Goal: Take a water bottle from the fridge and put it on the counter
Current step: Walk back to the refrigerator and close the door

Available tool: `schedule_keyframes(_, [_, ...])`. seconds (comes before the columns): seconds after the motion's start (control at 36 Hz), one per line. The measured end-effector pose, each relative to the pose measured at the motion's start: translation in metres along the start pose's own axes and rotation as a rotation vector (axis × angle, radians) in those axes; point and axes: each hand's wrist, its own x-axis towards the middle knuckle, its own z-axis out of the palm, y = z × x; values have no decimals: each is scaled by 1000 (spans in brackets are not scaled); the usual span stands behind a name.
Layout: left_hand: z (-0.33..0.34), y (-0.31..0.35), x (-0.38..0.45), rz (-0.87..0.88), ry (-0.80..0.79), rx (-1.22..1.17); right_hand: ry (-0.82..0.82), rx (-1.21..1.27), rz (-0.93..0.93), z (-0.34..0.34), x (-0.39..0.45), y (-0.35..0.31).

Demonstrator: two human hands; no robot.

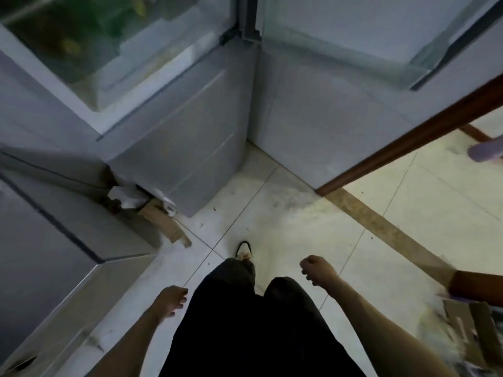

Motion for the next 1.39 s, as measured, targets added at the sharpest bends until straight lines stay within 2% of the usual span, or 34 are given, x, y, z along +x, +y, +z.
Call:
schedule_keyframes(0.14, [-1,143,-26,259,-13,-20,-44,-93,77,-67,25,-13])
schedule_keyframes(0.28, [-1,255,-48,491,42,8,-82,-147,103,-122,58,-54])
schedule_keyframes(0.42, [0,318,-53,531,137,-53,-159,-189,34,-167,99,-122])
schedule_keyframes(0.53, [15,345,-77,602,322,44,-145,-235,-88,-199,119,-173])
schedule_keyframes(0.58, [27,374,-102,813,477,152,-127,-197,-163,-215,125,-196])
schedule_keyframes(0.72, [74,479,-187,1735,867,416,-75,119,-219,-265,136,-227])
schedule_keyframes(0.78, [93,519,-215,1906,933,519,-27,307,-182,-284,140,-225])
schedule_keyframes(0.83, [113,548,-232,1918,957,674,5,471,-161,-302,144,-215])
schedule_keyframes(0.92, [140,566,-237,1774,899,900,62,740,-135,-330,150,-190])
schedule_keyframes(1.0, [154,562,-229,1789,867,886,203,1017,-169,-363,149,-165])
schedule_keyframes(1.06, [155,558,-227,1791,865,822,376,1112,-257,-387,140,-152])
schedule_keyframes(1.14, [151,549,-230,1756,826,728,675,1152,-402,-417,111,-145])
schedule_keyframes(1.22, [147,538,-233,1775,834,684,938,1082,-632,-434,67,-151])
schedule_keyframes(1.33, [135,515,-229,1791,834,672,1193,1052,-934,-442,-2,-168])
schedule_keyframes(1.39, [127,502,-227,1810,814,667,1262,1088,-1053,-442,-27,-172])
